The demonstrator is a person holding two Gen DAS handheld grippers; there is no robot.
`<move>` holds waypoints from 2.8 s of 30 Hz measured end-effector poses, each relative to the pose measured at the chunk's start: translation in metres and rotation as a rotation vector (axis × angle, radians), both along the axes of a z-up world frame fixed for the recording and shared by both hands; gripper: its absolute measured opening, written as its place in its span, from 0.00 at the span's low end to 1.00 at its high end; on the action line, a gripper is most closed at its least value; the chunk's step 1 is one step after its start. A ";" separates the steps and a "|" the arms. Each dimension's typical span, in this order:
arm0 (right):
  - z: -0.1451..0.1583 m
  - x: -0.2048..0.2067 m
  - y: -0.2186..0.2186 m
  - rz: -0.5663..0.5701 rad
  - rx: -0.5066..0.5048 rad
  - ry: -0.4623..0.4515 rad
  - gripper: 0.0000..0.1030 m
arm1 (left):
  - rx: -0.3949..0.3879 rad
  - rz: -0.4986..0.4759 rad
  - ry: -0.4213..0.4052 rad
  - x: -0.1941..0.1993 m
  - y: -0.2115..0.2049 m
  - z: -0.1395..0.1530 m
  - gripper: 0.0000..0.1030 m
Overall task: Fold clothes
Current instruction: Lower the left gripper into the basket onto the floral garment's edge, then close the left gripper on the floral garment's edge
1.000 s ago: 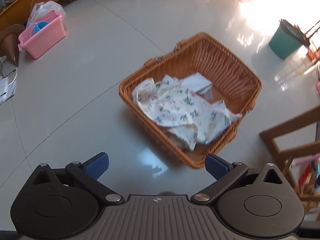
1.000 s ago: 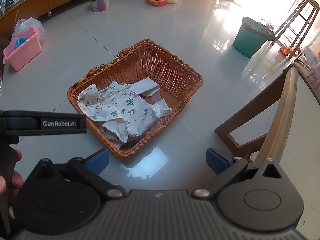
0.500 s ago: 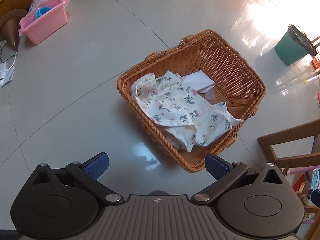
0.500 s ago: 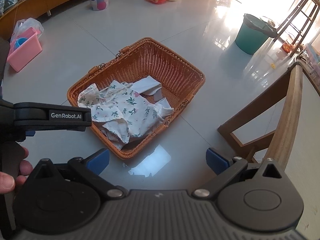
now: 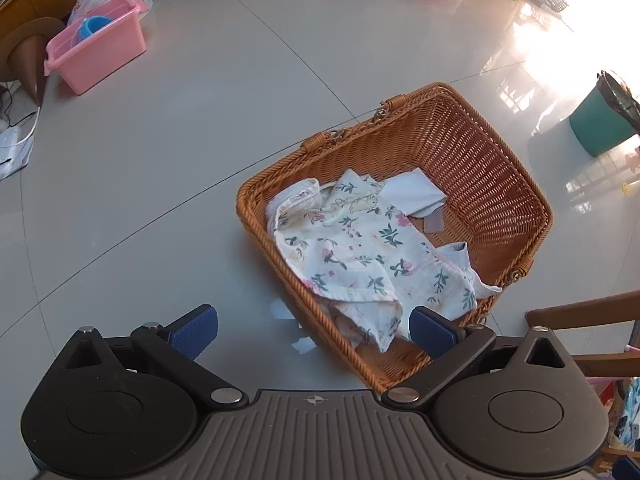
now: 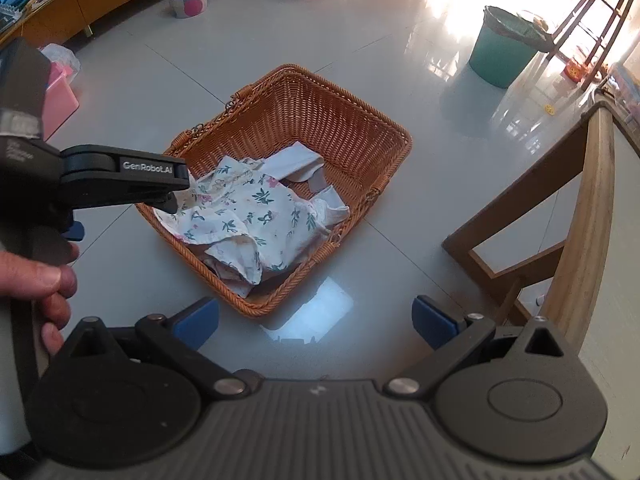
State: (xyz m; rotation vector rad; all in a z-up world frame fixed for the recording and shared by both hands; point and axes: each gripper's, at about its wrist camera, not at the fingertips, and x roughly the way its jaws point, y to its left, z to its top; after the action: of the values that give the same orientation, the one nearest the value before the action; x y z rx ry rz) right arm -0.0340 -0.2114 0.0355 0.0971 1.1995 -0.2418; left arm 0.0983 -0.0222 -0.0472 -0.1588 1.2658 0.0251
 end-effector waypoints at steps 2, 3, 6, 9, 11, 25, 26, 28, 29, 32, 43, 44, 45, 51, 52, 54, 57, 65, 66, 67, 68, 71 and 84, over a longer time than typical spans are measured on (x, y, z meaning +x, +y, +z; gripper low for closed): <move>-0.001 0.001 -0.003 -0.006 0.009 0.003 1.00 | -0.019 -0.014 0.023 0.009 -0.003 -0.006 0.98; -0.002 0.002 -0.004 -0.008 0.010 0.004 1.00 | -0.034 -0.021 0.032 0.014 -0.004 -0.009 0.98; -0.004 0.003 -0.007 -0.020 0.012 0.012 1.00 | -0.052 -0.038 0.053 0.026 -0.005 -0.017 0.98; -0.005 0.004 -0.010 -0.036 0.030 0.019 1.00 | -0.047 -0.063 0.051 0.036 -0.007 -0.023 0.98; -0.006 0.005 -0.011 -0.038 0.039 0.021 1.00 | -0.054 -0.070 0.053 0.044 -0.007 -0.026 0.98; -0.013 0.009 -0.012 -0.030 0.028 0.052 1.00 | -0.096 -0.257 0.114 0.068 -0.024 -0.071 0.98; -0.014 0.010 -0.012 -0.026 0.023 0.054 1.00 | -0.091 -0.273 0.122 0.069 -0.025 -0.076 0.98; -0.015 0.010 -0.008 -0.004 -0.011 0.061 1.00 | -0.084 -0.305 0.132 0.070 -0.027 -0.085 0.98; -0.015 0.010 -0.007 0.007 -0.028 0.065 1.00 | -0.081 -0.321 0.134 0.071 -0.029 -0.088 0.98; -0.017 0.011 0.000 0.055 -0.092 0.071 1.00 | -0.070 -0.366 0.130 0.073 -0.033 -0.098 0.98; -0.024 0.014 -0.002 0.065 -0.082 0.086 1.00 | -0.020 -0.461 0.145 0.076 -0.053 -0.127 0.99; -0.024 0.015 -0.001 0.067 -0.083 0.088 1.00 | -0.010 -0.467 0.141 0.076 -0.055 -0.130 0.99; -0.024 0.015 -0.001 0.070 -0.084 0.089 1.00 | 0.000 -0.473 0.136 0.076 -0.056 -0.133 0.99; -0.027 0.016 0.001 0.076 -0.084 0.104 1.00 | 0.044 -0.520 0.115 0.076 -0.064 -0.152 0.99; -0.027 0.016 0.001 0.075 -0.083 0.108 1.00 | 0.051 -0.529 0.116 0.076 -0.065 -0.156 0.99; -0.027 0.016 0.000 0.071 -0.074 0.112 1.00 | 0.063 -0.538 0.126 0.077 -0.066 -0.163 0.99; -0.027 0.017 -0.002 0.062 -0.060 0.115 1.00 | 0.060 -0.537 0.130 0.077 -0.065 -0.170 0.98; -0.024 0.016 -0.003 0.055 -0.045 0.116 1.00 | 0.059 -0.506 0.174 0.079 -0.063 -0.182 0.74; -0.024 0.016 -0.003 0.055 -0.044 0.116 1.00 | 0.046 -0.506 0.180 0.079 -0.063 -0.182 0.66; -0.023 0.016 -0.004 0.054 -0.043 0.115 1.00 | 0.032 -0.506 0.185 0.078 -0.062 -0.182 0.55; -0.023 0.016 -0.004 0.053 -0.042 0.114 1.00 | 0.019 -0.505 0.190 0.078 -0.062 -0.183 0.50; -0.021 0.016 -0.005 0.048 -0.034 0.115 1.00 | -0.001 -0.480 0.184 0.078 -0.061 -0.179 0.28; -0.017 0.013 -0.008 0.027 0.003 0.102 1.00 | -0.020 -0.385 0.154 0.084 -0.056 -0.143 0.11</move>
State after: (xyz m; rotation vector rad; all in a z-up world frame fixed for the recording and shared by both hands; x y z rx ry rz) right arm -0.0214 -0.2198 0.0184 0.0719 1.3023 -0.2229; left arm 0.1828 -0.0783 -0.1898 0.0730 1.4325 -0.3123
